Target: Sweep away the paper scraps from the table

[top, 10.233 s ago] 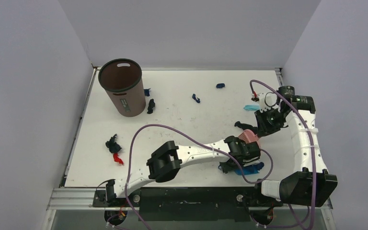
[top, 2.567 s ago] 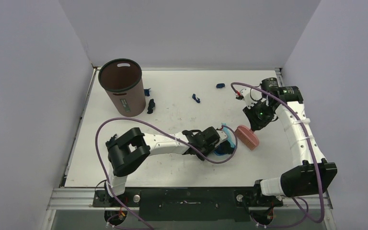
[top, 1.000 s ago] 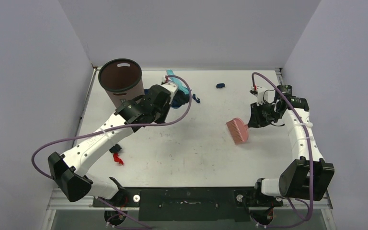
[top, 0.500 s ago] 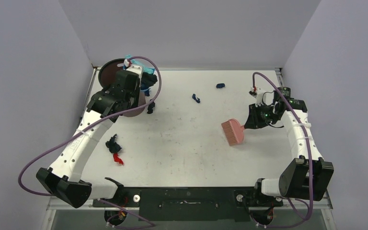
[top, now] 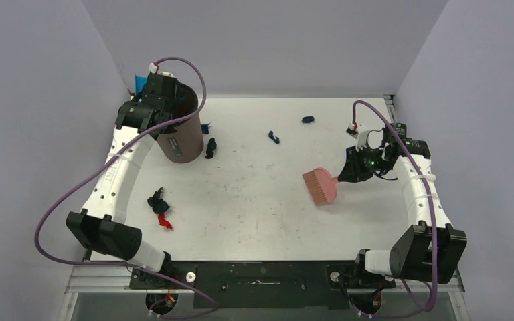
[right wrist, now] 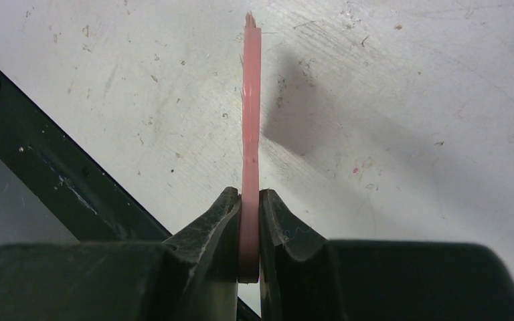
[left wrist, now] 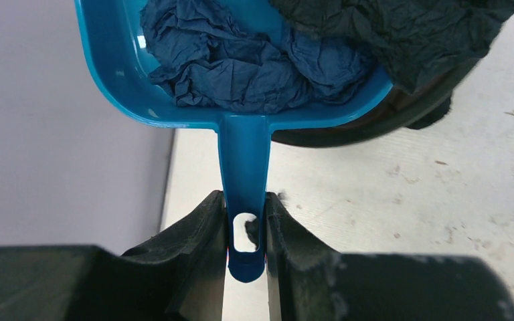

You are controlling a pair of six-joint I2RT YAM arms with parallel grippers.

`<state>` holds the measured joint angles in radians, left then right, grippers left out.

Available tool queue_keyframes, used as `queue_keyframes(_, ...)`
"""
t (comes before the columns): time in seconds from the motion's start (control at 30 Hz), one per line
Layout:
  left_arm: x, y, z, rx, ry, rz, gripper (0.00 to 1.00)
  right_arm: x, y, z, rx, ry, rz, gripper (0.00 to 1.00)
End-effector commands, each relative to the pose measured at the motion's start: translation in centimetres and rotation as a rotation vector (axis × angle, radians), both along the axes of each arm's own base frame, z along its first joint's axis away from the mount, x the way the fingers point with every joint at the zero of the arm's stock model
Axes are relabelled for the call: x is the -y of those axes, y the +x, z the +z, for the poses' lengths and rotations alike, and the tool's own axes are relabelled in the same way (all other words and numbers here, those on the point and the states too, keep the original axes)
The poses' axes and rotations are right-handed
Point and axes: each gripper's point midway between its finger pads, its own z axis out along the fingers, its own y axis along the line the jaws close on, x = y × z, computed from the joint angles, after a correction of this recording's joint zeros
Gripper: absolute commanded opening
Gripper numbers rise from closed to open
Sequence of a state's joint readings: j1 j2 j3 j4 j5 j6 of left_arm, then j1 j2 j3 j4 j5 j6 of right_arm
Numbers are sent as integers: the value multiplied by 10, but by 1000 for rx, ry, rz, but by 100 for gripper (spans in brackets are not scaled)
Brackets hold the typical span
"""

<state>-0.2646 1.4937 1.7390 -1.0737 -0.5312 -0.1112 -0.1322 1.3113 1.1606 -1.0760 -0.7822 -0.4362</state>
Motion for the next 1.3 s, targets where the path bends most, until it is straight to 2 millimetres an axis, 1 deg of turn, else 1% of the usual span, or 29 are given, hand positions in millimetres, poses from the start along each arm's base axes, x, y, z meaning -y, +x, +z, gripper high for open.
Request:
queue_keyframes(0.0, -27, 5, 17, -15, 171, 73, 0, -7, -2, 14, 82, 42, 68, 5)
queue_keyframes(0.13, -37, 3, 11, -73, 259, 101, 0, -9, -4, 12, 87, 47, 82, 5)
queue_keyframes(0.2, -41, 2, 13, -79, 302, 116, 0, -9, -5, 13, 91, 47, 91, 5)
queue_keyframes(0.3, -51, -1, 26, -74, 431, 148, 0, -10, -5, 11, 91, 50, 99, 5)
queue_keyframes(0.4, -60, -2, 48, -74, 627, 183, 0, -10, -5, 10, 89, 54, 104, 5)
queue_keyframes(0.47, -58, 0, 56, -104, 755, 155, 0, -11, -5, 10, 90, 56, 106, 5)
queue_keyframes(0.53, -53, 3, 57, -141, 858, 110, 0, -11, -6, 11, 94, 57, 111, 5)
queue_keyframes(0.63, -51, 1, 62, -180, 958, 92, 0, -11, -7, 13, 106, 55, 110, 5)
queue_keyframes(0.83, -49, 2, 71, -167, 974, 81, 0, -10, -7, 18, 128, 45, 103, 5)
queue_keyframes(0.97, -46, 1, 71, -157, 972, 76, 0, -10, -8, 20, 133, 38, 93, 5)
queue_keyframes(1.0, -45, 0, 71, -159, 975, 73, 0, -9, -7, 20, 136, 36, 91, 5)
queue_keyframes(1.07, -35, -7, 71, -173, 995, 46, 0, -8, -7, 21, 137, 31, 83, 5)
queue_keyframes(1.13, -29, -7, 77, -141, 976, 34, 0, -7, -6, 22, 141, 22, 73, 5)
queue_keyframes(1.2, -31, -6, 80, -119, 953, 39, 0, -6, -6, 23, 143, 17, 65, 5)
queue_keyframes(1.27, -29, -10, 85, -110, 962, 52, 0, -5, -6, 24, 146, 9, 58, 5)
